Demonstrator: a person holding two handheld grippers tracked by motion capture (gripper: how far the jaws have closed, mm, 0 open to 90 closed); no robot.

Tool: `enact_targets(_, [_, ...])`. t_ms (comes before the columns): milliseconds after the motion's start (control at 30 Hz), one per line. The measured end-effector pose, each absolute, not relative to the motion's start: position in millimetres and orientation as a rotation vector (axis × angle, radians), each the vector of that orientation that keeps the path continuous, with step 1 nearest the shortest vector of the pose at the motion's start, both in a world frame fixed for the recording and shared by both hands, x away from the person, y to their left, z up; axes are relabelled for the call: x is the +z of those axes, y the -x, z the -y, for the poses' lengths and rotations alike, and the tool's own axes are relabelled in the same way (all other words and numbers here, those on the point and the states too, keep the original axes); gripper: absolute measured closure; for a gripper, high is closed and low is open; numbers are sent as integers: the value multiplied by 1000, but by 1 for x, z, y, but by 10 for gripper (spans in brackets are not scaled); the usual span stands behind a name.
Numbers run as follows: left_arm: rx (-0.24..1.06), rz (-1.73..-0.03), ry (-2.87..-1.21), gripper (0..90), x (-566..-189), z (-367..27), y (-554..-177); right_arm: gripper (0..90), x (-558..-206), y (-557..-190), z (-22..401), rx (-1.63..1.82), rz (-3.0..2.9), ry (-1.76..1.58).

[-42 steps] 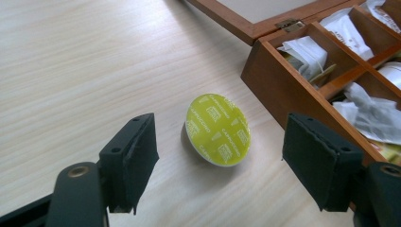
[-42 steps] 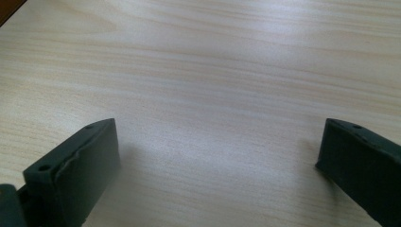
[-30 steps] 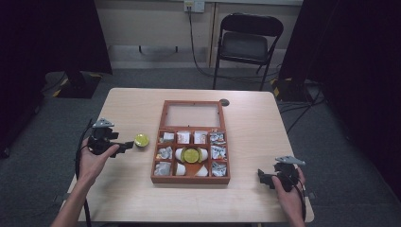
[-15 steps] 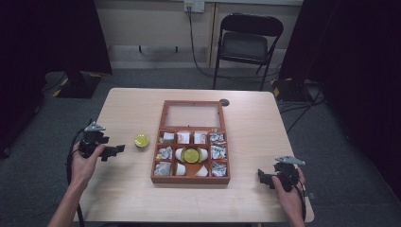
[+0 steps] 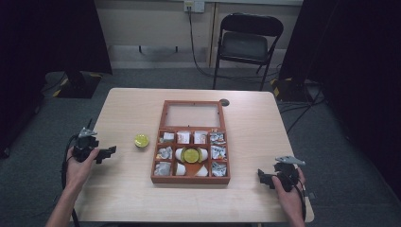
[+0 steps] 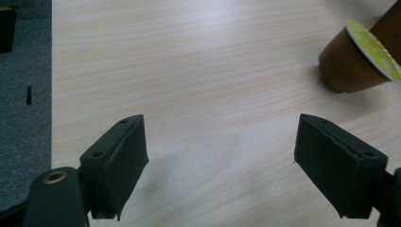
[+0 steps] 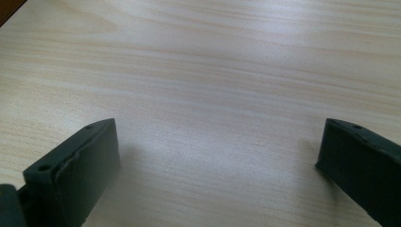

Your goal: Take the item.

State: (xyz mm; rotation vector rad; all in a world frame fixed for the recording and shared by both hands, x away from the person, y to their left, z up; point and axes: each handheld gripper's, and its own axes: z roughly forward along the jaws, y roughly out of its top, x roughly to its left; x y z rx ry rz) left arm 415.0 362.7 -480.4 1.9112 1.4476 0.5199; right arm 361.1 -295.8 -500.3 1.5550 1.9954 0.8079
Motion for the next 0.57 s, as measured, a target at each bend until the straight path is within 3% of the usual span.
enact_targets(233, [558, -1460, -1985, 180, -498, -360, -417, 0, -500, -361, 296, 808, -1995, -1555])
enact_targets(567, [609, -1449, -1923, 96, -506, -359, -415, 0, -500, -361, 296, 807, -1996, -1554])
